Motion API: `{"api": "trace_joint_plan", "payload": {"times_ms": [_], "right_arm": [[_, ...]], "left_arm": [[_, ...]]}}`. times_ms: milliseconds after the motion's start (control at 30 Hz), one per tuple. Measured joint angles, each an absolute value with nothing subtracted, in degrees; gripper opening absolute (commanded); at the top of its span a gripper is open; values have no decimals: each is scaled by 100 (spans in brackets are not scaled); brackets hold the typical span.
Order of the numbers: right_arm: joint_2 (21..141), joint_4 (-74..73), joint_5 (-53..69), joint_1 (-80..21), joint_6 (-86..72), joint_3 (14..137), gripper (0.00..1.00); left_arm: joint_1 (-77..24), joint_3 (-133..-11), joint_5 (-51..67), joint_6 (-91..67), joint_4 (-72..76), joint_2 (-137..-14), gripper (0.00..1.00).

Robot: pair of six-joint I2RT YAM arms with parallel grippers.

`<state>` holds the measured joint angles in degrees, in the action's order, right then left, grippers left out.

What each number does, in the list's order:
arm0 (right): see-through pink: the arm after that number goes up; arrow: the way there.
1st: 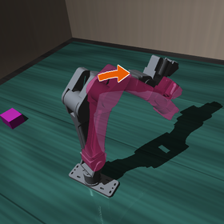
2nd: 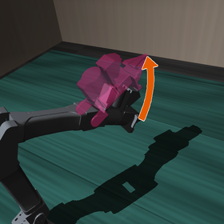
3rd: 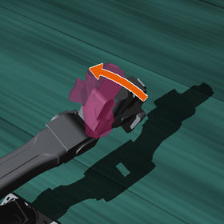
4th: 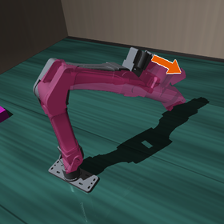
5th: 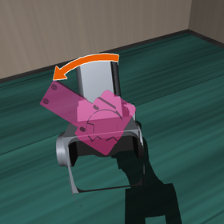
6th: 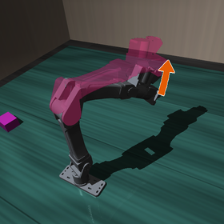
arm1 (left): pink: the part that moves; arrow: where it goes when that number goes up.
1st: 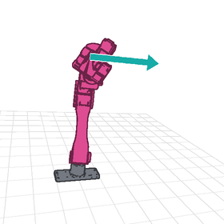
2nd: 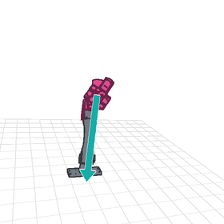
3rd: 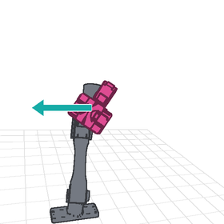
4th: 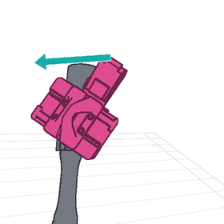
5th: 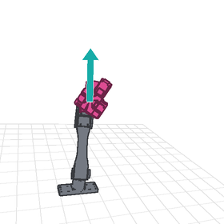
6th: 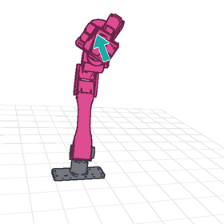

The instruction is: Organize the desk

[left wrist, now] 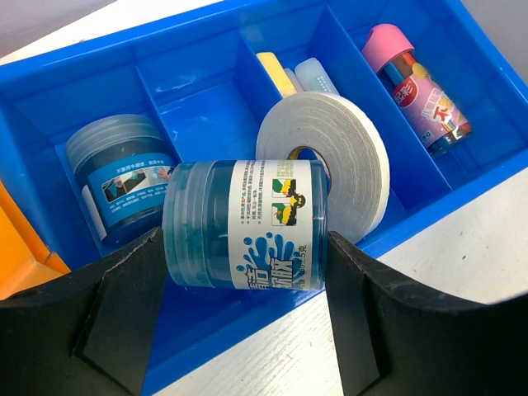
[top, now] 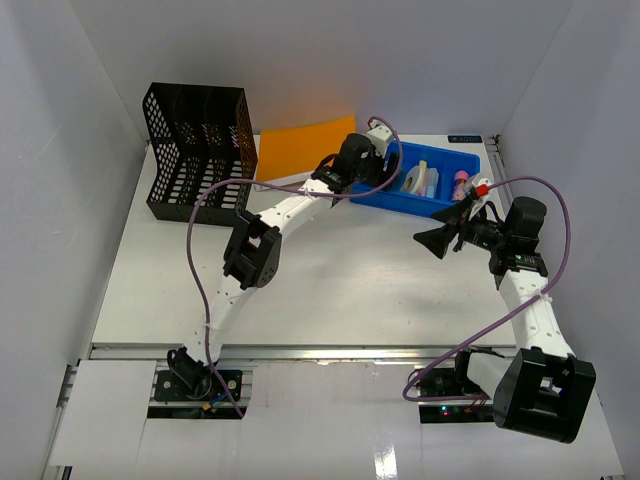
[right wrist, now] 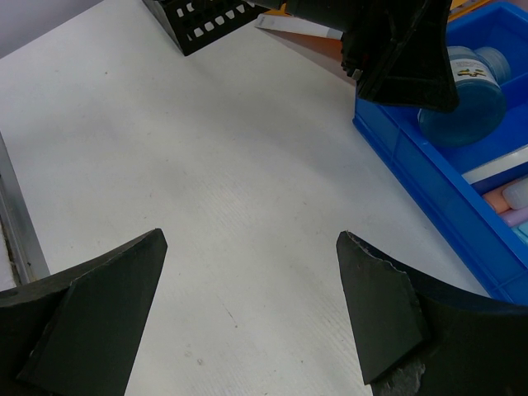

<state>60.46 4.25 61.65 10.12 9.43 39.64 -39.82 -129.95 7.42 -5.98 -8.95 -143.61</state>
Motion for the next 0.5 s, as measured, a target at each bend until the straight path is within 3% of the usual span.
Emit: {"api": "trace_joint_plan", "payload": {"times_ms": [500], "right_arm": [[6049,425,6163,1013,943,3964,90]], "left_arm": [[-3907,-12680,-375,-476,-1225,-14103,6]]}}
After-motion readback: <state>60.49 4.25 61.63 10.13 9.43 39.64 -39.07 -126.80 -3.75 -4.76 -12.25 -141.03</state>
